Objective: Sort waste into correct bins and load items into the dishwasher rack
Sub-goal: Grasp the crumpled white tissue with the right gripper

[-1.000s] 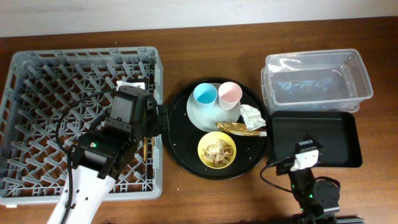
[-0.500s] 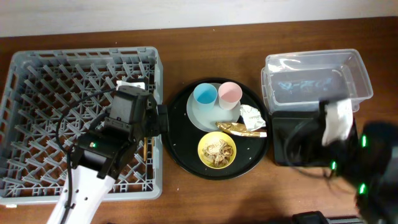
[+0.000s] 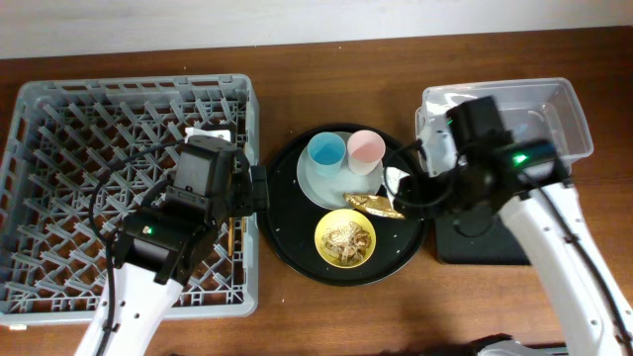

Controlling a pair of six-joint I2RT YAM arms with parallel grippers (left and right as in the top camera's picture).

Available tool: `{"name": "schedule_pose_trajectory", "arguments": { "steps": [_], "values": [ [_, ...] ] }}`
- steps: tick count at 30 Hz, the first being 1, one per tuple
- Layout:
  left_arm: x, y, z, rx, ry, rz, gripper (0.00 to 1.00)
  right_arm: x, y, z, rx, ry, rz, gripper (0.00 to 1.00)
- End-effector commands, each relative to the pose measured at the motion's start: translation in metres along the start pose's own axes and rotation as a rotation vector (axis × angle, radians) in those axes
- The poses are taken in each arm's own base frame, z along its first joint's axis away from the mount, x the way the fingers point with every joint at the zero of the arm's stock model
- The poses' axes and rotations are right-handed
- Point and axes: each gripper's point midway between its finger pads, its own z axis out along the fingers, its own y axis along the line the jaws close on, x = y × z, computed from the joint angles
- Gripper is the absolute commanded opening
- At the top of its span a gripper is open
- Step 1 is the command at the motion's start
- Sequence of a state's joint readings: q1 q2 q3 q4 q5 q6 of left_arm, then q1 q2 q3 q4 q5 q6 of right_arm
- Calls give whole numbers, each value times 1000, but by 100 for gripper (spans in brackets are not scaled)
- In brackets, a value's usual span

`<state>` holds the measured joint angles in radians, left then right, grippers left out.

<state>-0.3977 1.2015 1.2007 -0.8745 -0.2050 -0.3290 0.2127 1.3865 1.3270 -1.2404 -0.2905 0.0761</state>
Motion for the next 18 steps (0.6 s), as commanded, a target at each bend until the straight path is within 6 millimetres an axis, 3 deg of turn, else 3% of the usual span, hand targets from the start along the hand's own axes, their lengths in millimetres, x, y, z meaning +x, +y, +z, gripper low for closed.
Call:
{"name": "schedule_pose_trajectory", "arguments": {
  "steps": [1, 3, 8, 11, 18],
  "values": [
    [-5, -1, -4, 9, -13, -4, 99, 7, -19, 28, 144, 1, 11, 73],
    [-5, -1, -4, 9, -13, -4, 99, 2, -30, 39, 221, -36, 16, 74],
    [-5, -1, -4, 9, -13, -4, 100, -9, -35, 59, 213, -102, 5, 75],
    [-5, -1, -4, 9, -13, -4, 99, -11, -39, 76, 207, -133, 1, 82],
    [-5, -1, -4, 9, -13, -4, 99, -32, -47, 114, 201, -177, -6, 82]
  ]
}}
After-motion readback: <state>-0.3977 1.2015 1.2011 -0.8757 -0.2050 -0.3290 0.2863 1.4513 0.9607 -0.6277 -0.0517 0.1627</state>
